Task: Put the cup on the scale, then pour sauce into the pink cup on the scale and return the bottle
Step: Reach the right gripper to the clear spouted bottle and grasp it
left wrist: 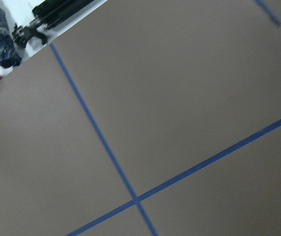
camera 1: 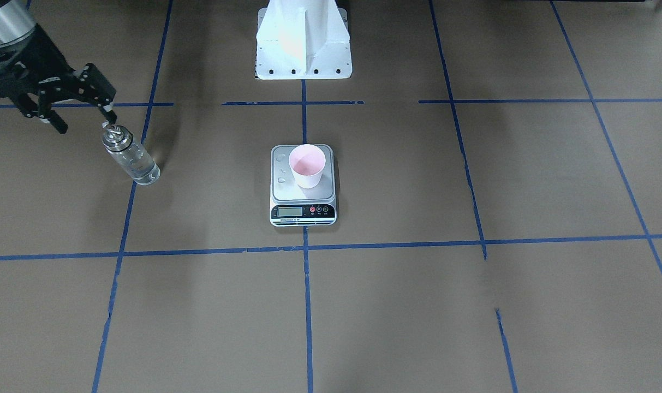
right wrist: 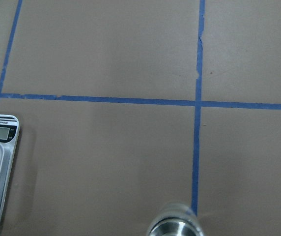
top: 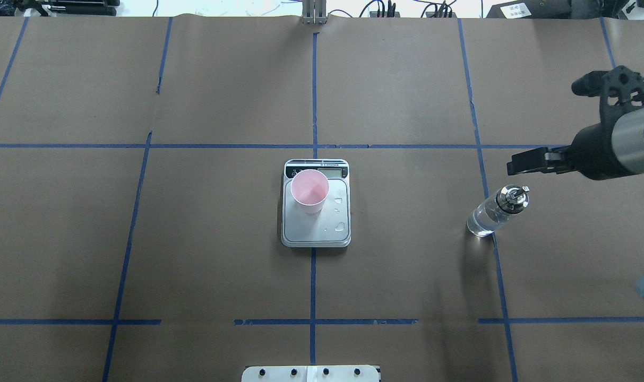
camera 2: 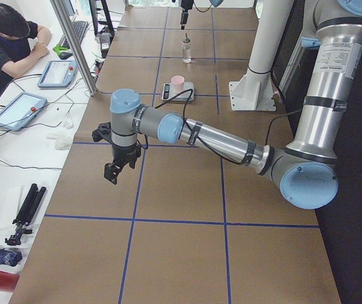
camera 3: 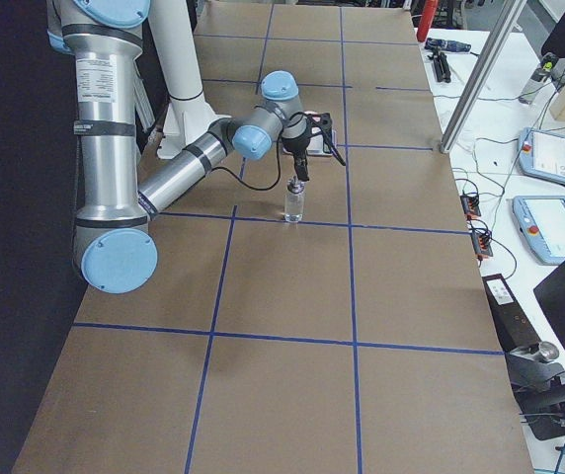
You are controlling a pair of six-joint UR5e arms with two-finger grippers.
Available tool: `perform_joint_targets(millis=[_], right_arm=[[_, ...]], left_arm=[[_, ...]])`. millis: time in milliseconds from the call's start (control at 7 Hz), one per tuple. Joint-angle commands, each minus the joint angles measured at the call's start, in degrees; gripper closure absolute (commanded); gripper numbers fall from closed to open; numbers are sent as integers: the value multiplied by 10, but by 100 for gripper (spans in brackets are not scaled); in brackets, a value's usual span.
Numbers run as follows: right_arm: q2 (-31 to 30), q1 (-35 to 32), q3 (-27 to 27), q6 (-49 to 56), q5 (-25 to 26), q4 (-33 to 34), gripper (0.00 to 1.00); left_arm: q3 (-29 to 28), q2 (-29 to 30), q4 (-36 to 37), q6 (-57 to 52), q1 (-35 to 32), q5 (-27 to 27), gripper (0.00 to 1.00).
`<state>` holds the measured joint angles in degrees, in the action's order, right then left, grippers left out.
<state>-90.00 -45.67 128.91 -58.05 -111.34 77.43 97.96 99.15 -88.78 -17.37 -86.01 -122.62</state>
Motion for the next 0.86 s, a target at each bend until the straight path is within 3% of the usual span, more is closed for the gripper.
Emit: perform_joint_targets(millis=[0, 143, 429, 571, 714], right_arm=[[-34, 152, 58, -107, 183, 0, 0], [-71, 193, 66, -119, 253, -5, 0], [-149, 210, 64, -119, 292, -105, 0], [-150, 234, 47, -133, 351, -125, 0], [-149, 254, -5, -153, 412, -196, 0]], left_arm=[[-10, -14, -3, -17, -10, -22, 0], [-10, -14, -3, -16, -10, -37, 0], [-10, -14, -3, -16, -10, -41, 0], [-13, -15, -3, -16, -10, -56, 0], [-11, -40, -7, -18, -9, -57, 0]])
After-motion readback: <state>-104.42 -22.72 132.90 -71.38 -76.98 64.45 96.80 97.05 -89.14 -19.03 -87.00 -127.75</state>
